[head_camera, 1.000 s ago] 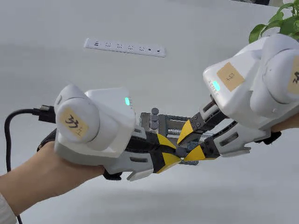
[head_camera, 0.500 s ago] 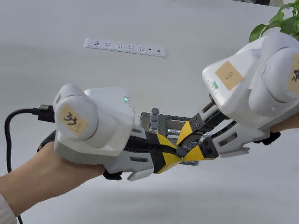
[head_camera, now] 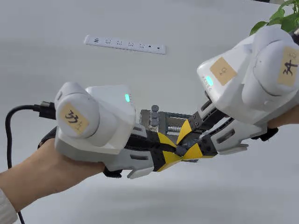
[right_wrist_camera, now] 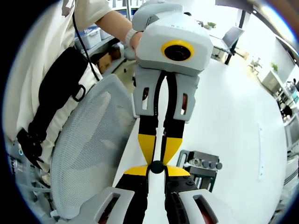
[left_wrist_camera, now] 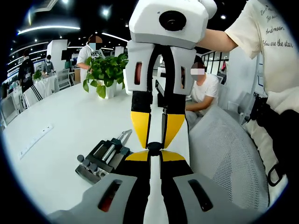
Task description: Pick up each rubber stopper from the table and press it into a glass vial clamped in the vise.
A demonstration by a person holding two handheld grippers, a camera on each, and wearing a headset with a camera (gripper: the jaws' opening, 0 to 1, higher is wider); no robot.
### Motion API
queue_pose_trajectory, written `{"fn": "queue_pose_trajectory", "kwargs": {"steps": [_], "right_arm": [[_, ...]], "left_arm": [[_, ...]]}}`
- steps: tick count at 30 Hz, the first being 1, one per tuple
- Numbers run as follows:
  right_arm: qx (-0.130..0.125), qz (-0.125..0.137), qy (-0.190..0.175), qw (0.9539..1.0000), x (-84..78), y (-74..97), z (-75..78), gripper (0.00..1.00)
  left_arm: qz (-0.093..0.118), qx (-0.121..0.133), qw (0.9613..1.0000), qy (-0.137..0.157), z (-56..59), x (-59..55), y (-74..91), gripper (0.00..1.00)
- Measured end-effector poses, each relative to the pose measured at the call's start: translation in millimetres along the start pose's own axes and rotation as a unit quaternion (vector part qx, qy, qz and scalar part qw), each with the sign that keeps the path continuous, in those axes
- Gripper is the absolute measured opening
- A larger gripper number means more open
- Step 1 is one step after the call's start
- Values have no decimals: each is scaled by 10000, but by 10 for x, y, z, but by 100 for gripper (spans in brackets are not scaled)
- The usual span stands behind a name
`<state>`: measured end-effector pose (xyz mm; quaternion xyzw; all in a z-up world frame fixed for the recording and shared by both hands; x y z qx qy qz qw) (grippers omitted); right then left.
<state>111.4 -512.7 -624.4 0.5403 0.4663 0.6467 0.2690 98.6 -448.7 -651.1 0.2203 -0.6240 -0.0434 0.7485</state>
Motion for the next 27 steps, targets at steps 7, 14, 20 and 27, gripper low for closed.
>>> {"fn": "queue_pose_trajectory", "kwargs": {"steps": [7, 14, 20, 27], "right_arm": [[31, -60, -61, 10000, -8, -3, 12, 7], [8, -30, -93, 10000, -22, -42, 58, 7], [-48, -45, -65, 10000, -13, -50, 77, 7], [-152, -266, -48, 9995, -131, -60, 159, 7]], "left_arm": [[-46, 24, 9999, -150, -20, -4, -9, 3], [-21, 118, 9998, -141, -40, -28, 6, 4], [-50, 180, 9996, -192, -57, -60, 18, 7], [-146, 453, 9988, -136, -110, -190, 82, 25]]}}
Point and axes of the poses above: the centre of the closed fingertips' face, and the gripper's own axes: y roughly backward along the fingers, z roughly to its right, x roughly out of its top, the point moved 6 cm from there along y, roughly backward along the fingers, and after that the axes turned 1 degree about z, right-handed, at the moved point
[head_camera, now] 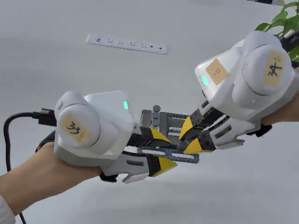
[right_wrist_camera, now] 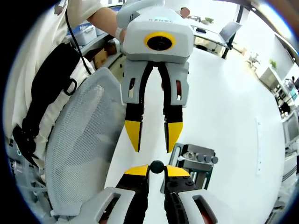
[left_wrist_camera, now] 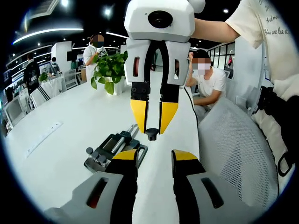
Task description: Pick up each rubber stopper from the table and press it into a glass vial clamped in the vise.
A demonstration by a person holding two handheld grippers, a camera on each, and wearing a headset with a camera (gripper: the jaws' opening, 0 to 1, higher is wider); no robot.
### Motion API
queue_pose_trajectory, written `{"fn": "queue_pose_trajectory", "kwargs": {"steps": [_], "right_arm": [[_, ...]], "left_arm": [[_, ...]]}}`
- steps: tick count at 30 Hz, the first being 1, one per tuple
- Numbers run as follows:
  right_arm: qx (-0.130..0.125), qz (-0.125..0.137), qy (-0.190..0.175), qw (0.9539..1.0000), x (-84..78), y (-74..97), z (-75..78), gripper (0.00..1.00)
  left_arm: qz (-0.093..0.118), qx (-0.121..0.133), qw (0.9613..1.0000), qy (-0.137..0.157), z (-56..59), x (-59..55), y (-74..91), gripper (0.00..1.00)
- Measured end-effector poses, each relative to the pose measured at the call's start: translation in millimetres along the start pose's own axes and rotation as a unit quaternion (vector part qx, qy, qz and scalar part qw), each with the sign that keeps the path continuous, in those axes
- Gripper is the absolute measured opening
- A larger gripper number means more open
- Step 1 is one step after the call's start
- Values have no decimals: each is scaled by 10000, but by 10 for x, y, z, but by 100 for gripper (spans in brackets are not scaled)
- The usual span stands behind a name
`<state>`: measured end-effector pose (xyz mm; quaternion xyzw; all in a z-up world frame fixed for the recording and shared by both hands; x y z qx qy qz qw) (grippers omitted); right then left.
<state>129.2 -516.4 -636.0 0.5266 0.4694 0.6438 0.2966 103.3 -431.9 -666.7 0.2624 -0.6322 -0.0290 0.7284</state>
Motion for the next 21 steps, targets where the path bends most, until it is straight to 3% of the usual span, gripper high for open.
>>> {"fn": "queue_pose_trajectory", "kwargs": {"steps": [7, 21], "right_arm": [[-63, -20, 5, 10000, -11, -28, 73, 7], [-167, -93, 196, 9996, -21, -200, 302, 6]], "left_arm": [[-55, 399, 9991, 162, -93, -166, 88, 50], [-136, 1122, 9932, 280, -245, -338, 238, 91]]}}
Point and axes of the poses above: the centre of the closed fingertips' face, and the gripper's own axes: y roughly backward along the fingers, z roughly to its right, x roughly out of its top, the point moved 6 cm from there along y, roughly backward along the fingers, and after that the axes turned 1 degree about z, right-handed, at the moved point
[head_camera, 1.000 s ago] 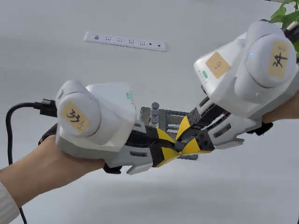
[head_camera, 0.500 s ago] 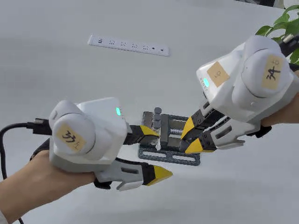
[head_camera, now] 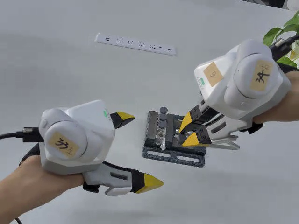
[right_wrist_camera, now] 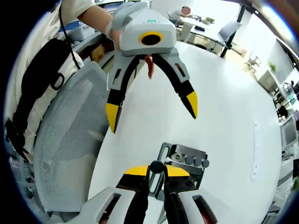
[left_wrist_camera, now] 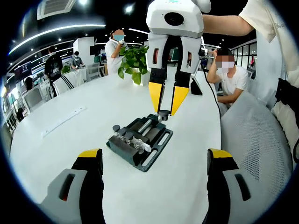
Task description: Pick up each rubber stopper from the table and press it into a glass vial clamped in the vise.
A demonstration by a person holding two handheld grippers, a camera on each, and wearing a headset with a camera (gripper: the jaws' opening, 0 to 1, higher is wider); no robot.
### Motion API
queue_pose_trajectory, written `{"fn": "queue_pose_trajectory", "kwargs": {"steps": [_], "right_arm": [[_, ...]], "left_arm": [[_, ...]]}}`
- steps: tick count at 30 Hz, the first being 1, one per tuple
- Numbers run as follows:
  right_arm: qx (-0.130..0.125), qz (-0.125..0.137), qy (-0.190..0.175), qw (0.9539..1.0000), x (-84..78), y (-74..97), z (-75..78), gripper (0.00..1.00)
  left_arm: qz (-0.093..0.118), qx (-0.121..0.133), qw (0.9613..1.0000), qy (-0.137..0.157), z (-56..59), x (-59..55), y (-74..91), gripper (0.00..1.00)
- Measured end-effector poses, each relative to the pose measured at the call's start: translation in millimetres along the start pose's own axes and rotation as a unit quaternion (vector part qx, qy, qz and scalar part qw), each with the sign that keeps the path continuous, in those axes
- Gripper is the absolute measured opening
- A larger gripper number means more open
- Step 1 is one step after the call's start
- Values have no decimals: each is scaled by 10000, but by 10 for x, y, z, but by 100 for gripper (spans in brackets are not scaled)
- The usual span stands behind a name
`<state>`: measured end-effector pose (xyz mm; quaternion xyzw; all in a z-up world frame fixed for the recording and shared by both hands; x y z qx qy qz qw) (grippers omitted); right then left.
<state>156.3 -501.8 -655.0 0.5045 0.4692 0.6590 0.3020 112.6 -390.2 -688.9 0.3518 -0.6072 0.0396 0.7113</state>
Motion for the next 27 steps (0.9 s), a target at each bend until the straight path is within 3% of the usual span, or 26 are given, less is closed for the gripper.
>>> {"fn": "queue_pose_trajectory", "kwargs": {"steps": [4, 17, 23, 27], "right_arm": [[42, -62, 82, 9999, -12, -73, 69, 6], [41, -225, 522, 9984, -3, -278, 274, 6], [23, -402, 997, 9942, -4, -417, 346, 6], [-13, -581, 1354, 9891, -49, -493, 390, 6]], "left_arm": [[-24, 100, 9999, 58, -41, -35, 7, 99], [2, 314, 9992, 231, -134, -105, 30, 99], [5, 403, 9986, 345, -161, -155, 53, 99], [25, 440, 9982, 400, -177, -173, 65, 99]]}}
Point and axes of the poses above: the centre of the closed fingertips' face, and the gripper's own axes: y roughly backward along the fingers, z roughly to its right, x roughly out of its top, the point moved 6 cm from there along y, roughly backward along the fingers, and after that the axes turned 1 degree about z, right-handed, at the moved point
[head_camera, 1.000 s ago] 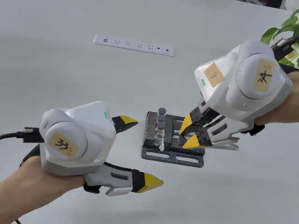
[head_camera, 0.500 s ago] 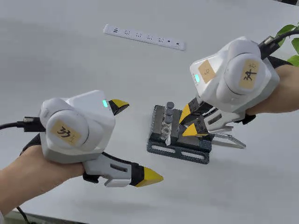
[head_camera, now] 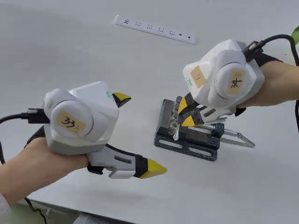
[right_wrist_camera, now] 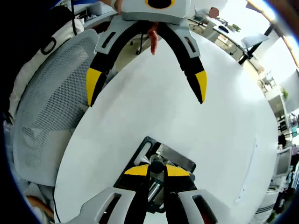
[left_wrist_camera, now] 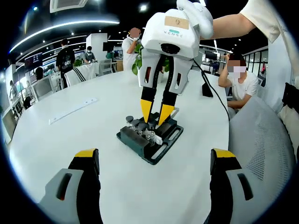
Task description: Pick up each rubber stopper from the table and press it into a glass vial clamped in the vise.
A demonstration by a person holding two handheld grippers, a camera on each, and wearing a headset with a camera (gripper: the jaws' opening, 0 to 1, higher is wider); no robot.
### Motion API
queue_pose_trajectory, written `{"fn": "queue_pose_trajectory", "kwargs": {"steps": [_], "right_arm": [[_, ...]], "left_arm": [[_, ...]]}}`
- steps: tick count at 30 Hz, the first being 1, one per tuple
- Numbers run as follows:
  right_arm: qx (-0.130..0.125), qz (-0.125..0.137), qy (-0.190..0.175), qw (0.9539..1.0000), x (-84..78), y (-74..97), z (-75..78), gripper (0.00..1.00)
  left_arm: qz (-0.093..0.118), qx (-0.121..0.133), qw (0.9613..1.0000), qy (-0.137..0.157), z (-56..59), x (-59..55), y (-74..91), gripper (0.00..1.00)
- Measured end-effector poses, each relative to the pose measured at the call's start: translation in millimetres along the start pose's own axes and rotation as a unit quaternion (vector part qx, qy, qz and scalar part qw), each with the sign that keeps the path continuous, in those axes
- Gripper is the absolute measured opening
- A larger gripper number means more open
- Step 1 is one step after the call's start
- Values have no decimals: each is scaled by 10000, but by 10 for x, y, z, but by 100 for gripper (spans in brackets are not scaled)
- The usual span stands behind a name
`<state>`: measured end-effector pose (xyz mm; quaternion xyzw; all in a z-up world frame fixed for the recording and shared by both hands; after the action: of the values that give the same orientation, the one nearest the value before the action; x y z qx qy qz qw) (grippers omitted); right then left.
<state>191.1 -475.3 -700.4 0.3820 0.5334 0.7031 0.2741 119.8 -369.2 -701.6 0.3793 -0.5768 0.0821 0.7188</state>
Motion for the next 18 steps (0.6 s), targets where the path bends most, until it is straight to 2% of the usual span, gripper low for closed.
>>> {"fn": "queue_pose_trajectory", "kwargs": {"steps": [3, 5, 7, 13, 18], "right_arm": [[-21, 34, 117, 9999, -2, -36, 2, 6], [-58, -43, 293, 9995, -17, -55, 4, 6], [-19, -26, 277, 9996, -6, -59, -7, 6], [34, -76, 578, 9983, -35, -140, -2, 6], [94, -9, 709, 9974, -36, -135, 10, 6]], "left_arm": [[7, 23, 10000, 42, -12, -18, 6, 99], [0, 35, 10000, 63, -19, -35, 7, 98], [-2, 34, 10000, 78, -18, -49, 6, 98], [-9, 38, 9999, 125, -16, -72, -2, 98], [-20, 42, 9998, 189, -32, -105, -8, 97]]}}
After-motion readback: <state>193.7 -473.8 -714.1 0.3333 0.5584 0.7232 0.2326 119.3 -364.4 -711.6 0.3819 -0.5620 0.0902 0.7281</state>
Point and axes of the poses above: the centre of the closed fingertips' face, and the gripper's own axes: y roughly backward along the fingers, z roughly to its right, x roughly out of its top, the point moved 6 cm from there along y, roughly backward along the fingers, and after that the axes turned 1 degree about z, right-handed, at the moved point
